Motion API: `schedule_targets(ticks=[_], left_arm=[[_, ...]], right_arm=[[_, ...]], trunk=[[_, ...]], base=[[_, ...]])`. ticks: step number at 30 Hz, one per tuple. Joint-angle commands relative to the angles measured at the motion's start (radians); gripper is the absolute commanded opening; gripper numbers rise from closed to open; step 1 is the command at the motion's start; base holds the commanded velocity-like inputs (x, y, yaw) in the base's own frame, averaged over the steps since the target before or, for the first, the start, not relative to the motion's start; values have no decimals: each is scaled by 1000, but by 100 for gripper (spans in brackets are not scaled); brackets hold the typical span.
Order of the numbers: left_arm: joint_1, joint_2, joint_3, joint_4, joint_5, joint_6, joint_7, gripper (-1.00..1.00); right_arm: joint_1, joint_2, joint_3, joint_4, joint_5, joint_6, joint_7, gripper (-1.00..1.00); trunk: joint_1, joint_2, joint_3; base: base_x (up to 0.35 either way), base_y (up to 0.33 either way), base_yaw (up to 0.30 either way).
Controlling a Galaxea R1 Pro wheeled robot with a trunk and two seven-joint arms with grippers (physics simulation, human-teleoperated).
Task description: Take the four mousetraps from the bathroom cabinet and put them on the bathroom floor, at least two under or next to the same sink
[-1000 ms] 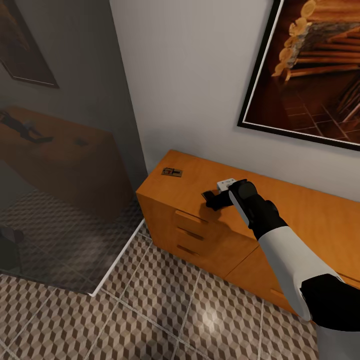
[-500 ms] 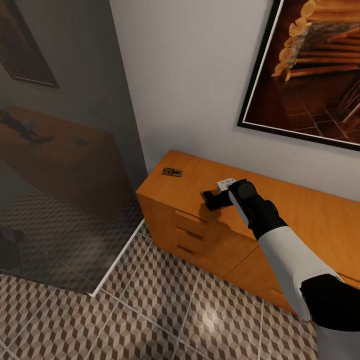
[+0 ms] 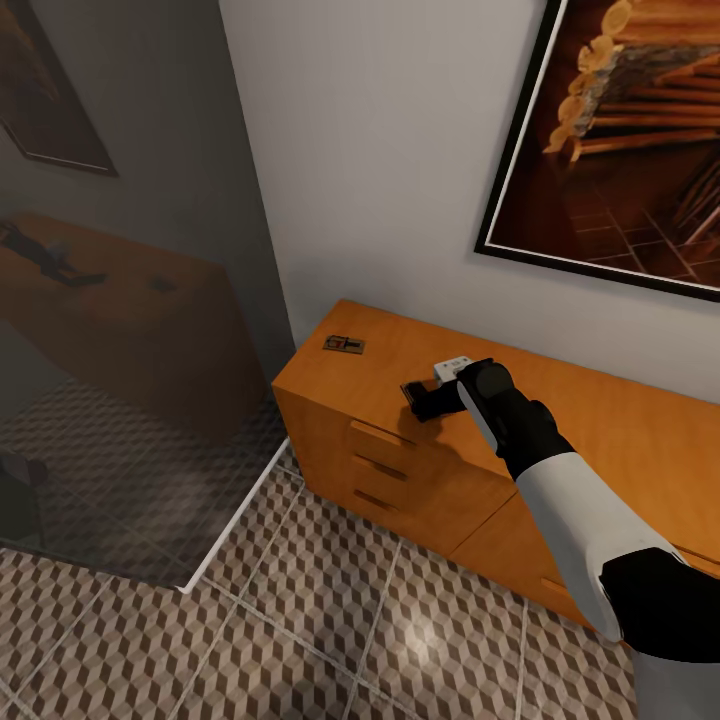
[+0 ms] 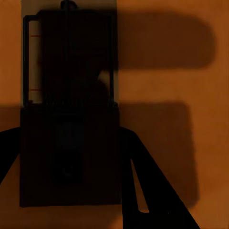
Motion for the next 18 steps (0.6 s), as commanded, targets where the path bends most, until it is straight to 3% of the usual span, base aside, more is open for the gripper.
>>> schedule_targets(ticks=[1,6,18], left_arm=[[-1,-1,-8,3,8,-6,-3,100],[-1,-2,-8,3,8,-6,-3,100],[-1,-3,-9,3,8,-6,-3,100]], right_arm=[[0,-1,3,4,-3,4,1,-100],[-10,-1,3,-5,-1,4,1,-100],[-136,-1,3,-7,1,5,-1,-100]], trunk=[[1,-1,-2],[1,-1,-2],[1,-1,-2]], base=[[0,0,0],[0,0,0],[0,0,0]])
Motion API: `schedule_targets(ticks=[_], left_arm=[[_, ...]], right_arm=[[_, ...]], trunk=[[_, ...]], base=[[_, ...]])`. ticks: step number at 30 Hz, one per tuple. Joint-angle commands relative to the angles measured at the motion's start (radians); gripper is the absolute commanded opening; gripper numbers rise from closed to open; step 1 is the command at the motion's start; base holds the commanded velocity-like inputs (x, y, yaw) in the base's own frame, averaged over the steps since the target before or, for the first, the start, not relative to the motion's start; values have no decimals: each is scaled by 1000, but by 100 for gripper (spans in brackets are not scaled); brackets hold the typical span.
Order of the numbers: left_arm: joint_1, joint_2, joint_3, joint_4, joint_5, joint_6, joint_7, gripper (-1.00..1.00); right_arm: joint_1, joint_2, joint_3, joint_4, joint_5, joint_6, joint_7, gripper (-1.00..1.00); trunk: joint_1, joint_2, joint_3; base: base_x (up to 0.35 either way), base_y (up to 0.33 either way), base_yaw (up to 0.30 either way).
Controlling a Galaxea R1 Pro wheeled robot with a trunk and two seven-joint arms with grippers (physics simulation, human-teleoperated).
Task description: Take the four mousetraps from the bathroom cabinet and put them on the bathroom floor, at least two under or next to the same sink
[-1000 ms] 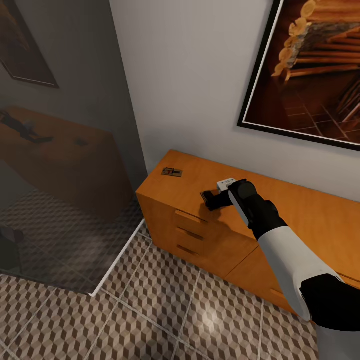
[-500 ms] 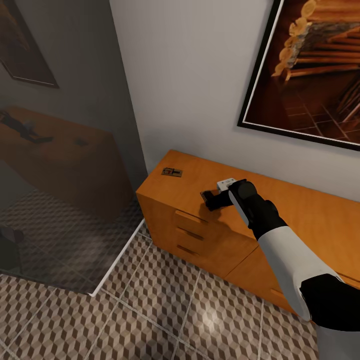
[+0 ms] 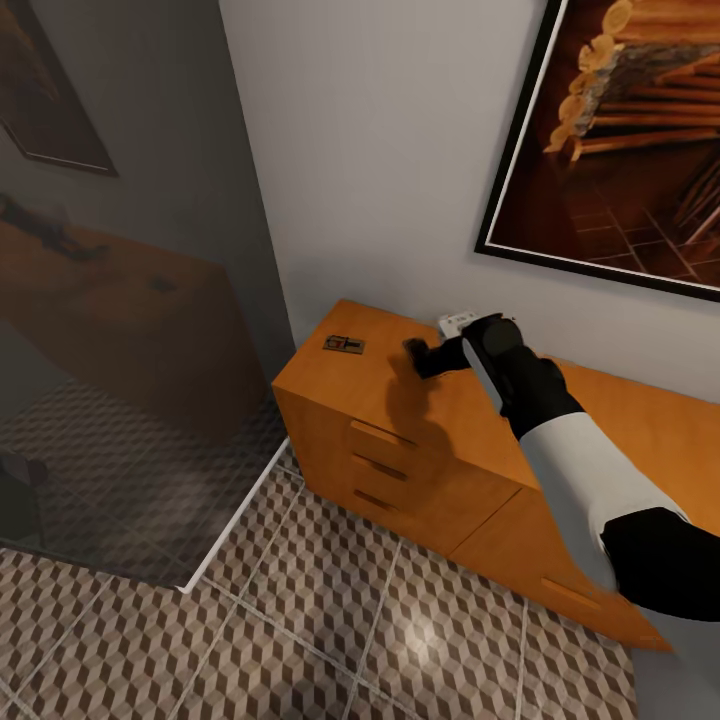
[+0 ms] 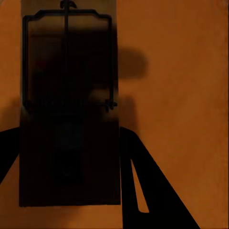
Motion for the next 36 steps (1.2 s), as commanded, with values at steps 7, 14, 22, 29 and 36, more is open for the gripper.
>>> schedule_targets(ticks=[7,14,22,29,36], left_arm=[[-1,-1,-8,3,8,-6,-2,100],[-1,-1,-8,3,8,-6,-3,100],[-1,0,-8,3,8,-6,-3,100],[-1,0,-7,3,8,-6,-3,100],[-1,0,-7,3,8,-6,-3,100]], right_arm=[[-34,-1,3,-1,-2,6,1,-100],[-39,-2,3,-1,-8,4,4,-100],[-40,-4,3,-1,-13,3,7,-100],[-40,-5,3,-2,-13,3,7,-100],[-40,-5,4,-1,-13,2,7,-100]], trunk=[[1,-2,-1],[1,-2,-1],[1,-2,-1],[1,-2,6],[1,-2,17]], base=[[0,0,0],[0,0,0],[0,0,0],[0,0,0],[0,0,0]])
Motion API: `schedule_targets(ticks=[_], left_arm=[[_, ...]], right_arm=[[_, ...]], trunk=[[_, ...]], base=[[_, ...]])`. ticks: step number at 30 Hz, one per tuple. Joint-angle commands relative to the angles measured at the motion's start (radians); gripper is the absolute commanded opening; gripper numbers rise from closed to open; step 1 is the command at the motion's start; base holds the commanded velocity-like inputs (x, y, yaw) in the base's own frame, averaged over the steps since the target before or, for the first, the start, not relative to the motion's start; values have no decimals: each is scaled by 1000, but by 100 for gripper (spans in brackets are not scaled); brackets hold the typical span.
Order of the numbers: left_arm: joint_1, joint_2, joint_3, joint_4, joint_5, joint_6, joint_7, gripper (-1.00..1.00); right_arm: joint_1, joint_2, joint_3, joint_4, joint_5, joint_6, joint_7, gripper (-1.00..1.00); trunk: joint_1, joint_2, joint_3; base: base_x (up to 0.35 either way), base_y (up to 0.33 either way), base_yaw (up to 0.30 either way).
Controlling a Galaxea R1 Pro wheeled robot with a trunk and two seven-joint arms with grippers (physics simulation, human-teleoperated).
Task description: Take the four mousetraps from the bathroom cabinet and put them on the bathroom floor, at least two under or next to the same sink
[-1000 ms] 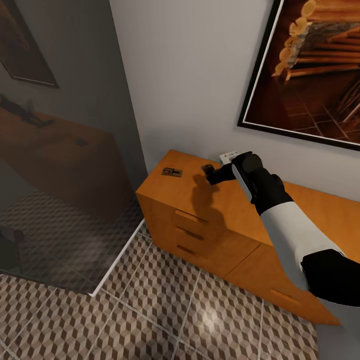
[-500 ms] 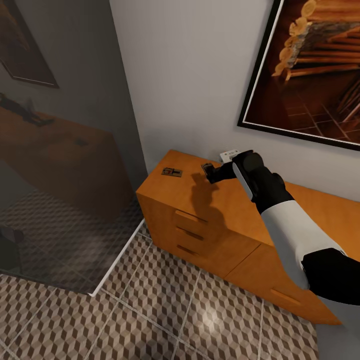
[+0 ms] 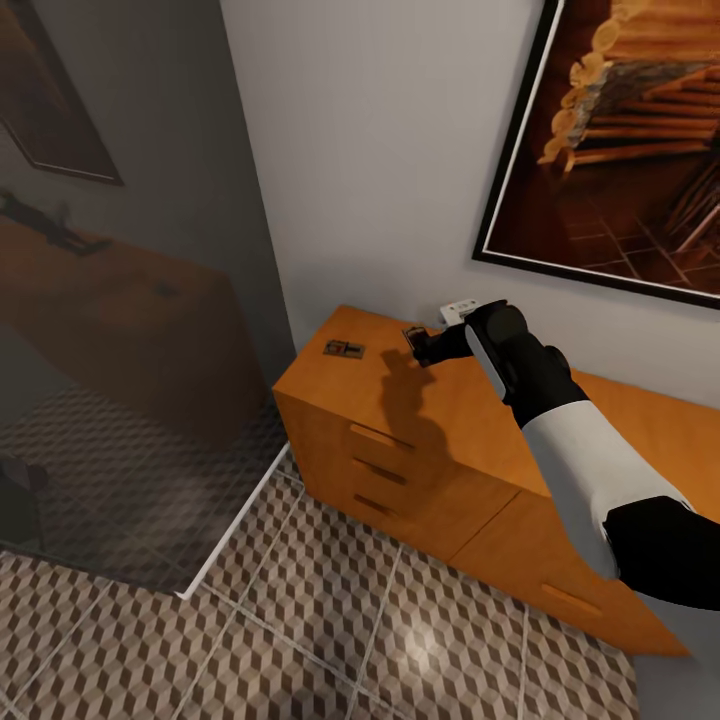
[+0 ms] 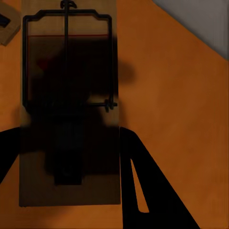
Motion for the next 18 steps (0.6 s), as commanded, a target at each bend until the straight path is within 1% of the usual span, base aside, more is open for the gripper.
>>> schedule_targets(ticks=[1,12,18], left_arm=[[-1,-1,-9,3,8,-6,-3,100],[-1,0,-8,3,8,-6,-3,100],[-1,1,-8,3,8,-6,-3,100]], right_arm=[[-1,-1,3,-1,-2,4,1,-100],[-1,-2,5,0,-1,3,1,-100],[-1,-2,5,0,-1,3,1,-100]], trunk=[[1,-2,0],[1,-2,18],[1,-2,21]], base=[[0,0,0],[0,0,-8],[0,0,-31]])
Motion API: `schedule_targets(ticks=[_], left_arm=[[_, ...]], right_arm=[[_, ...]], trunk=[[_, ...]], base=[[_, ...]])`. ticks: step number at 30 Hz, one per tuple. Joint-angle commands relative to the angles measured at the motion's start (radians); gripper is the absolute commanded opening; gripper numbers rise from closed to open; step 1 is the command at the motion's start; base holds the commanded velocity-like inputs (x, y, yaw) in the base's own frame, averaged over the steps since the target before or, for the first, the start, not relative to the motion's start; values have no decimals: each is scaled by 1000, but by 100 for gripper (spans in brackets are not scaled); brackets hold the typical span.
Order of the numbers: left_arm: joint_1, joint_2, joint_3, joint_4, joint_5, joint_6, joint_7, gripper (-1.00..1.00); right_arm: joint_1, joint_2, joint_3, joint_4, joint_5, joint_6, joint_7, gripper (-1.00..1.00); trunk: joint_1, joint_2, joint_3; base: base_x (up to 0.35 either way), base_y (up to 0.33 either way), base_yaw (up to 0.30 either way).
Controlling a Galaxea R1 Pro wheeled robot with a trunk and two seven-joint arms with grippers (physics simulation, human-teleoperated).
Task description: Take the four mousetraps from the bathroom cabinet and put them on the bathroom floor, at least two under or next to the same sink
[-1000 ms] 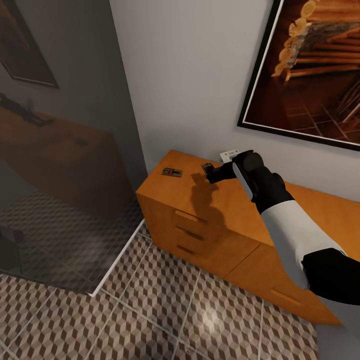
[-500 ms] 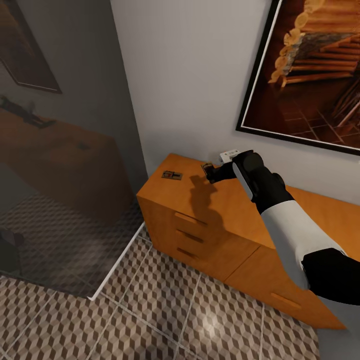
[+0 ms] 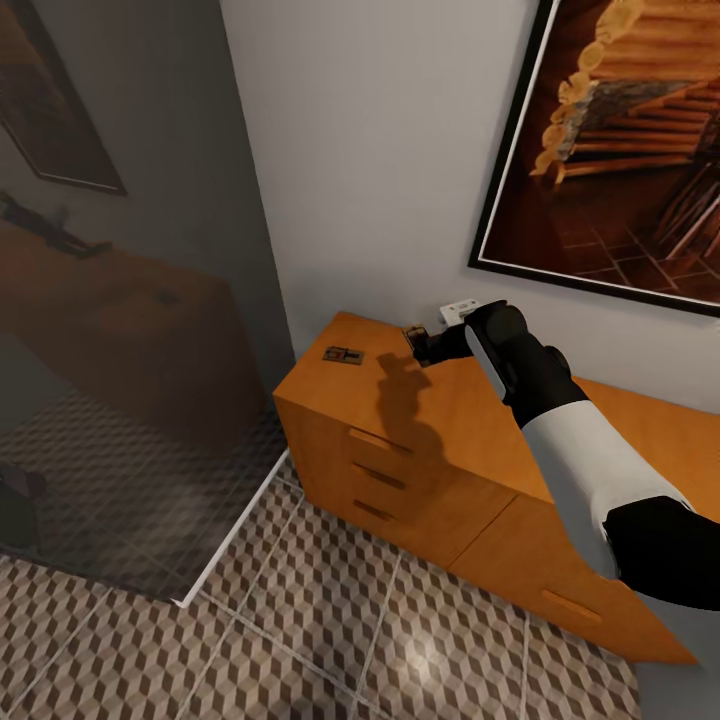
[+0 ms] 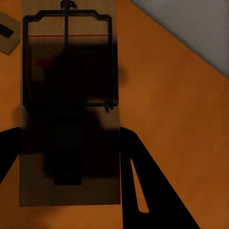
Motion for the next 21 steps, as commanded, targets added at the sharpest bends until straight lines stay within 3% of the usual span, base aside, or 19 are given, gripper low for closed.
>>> schedule_targets(ticks=[1,15,21], left_arm=[[-1,-1,-8,3,8,-6,-3,100],[-1,-1,-8,3,8,-6,-3,100],[-1,-1,-9,3,8,-6,-3,100]], right_arm=[[-1,-1,3,-1,-2,4,1,-100],[0,-1,4,1,-2,4,1,-100],[0,-1,4,3,-2,4,1,-100]], trunk=[[1,-2,-1],[1,-2,-1],[1,-2,-1]], base=[[0,0,-7],[-1,0,-1],[-177,78,0]])
